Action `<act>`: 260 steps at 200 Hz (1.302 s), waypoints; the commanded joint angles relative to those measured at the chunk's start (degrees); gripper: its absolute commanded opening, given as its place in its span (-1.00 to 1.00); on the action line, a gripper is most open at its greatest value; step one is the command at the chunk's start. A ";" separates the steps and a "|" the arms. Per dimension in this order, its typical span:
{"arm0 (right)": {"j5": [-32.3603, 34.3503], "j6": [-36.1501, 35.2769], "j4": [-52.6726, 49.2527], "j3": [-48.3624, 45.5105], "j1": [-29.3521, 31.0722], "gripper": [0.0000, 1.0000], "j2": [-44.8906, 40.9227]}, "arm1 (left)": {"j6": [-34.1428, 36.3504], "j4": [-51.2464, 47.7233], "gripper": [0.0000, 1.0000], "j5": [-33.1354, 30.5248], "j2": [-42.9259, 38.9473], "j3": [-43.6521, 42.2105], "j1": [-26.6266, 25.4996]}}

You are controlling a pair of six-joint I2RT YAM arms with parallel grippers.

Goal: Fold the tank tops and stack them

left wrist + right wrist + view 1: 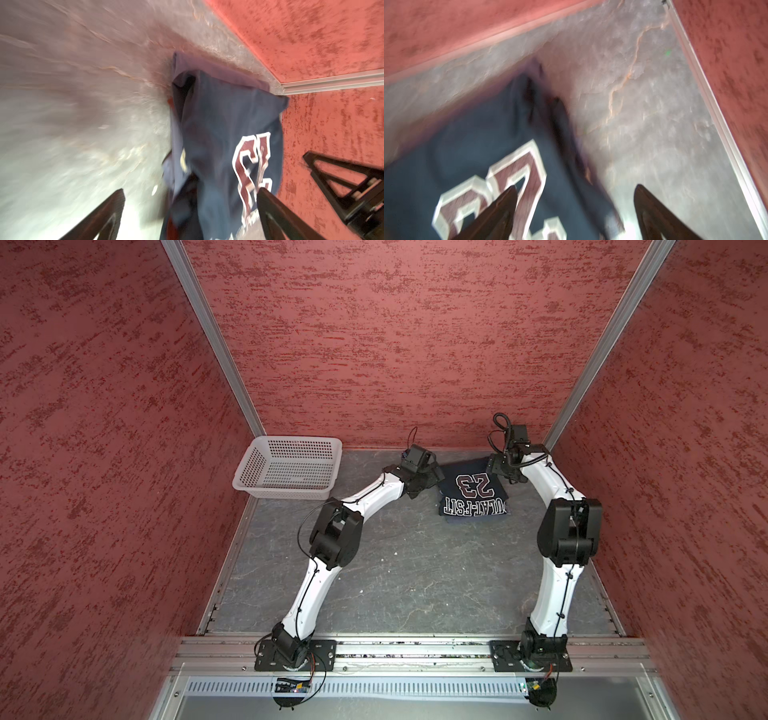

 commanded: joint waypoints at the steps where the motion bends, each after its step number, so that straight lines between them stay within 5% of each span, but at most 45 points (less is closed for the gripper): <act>1: 1.26 1.17 3.90 -8.47 4.74 0.83 -7.39 | 6.57 -1.88 0.99 -2.00 -10.61 -9.28 -0.26; 55: 4.51 -0.20 6.59 -14.47 17.33 0.92 -5.52 | 10.10 8.75 0.99 -3.02 -35.57 -44.27 2.72; 99: 10.15 -0.77 4.06 -8.93 19.27 0.91 4.00 | 10.01 12.17 1.00 -1.73 -49.46 -61.52 7.87; 167: 15.31 -0.32 -0.74 -0.95 14.41 0.86 14.81 | 11.83 11.91 0.99 0.04 -60.90 -71.58 16.15; 260: 7.88 1.19 0.16 0.55 1.11 0.86 13.65 | 13.33 8.62 0.99 -0.61 -64.88 -74.01 20.09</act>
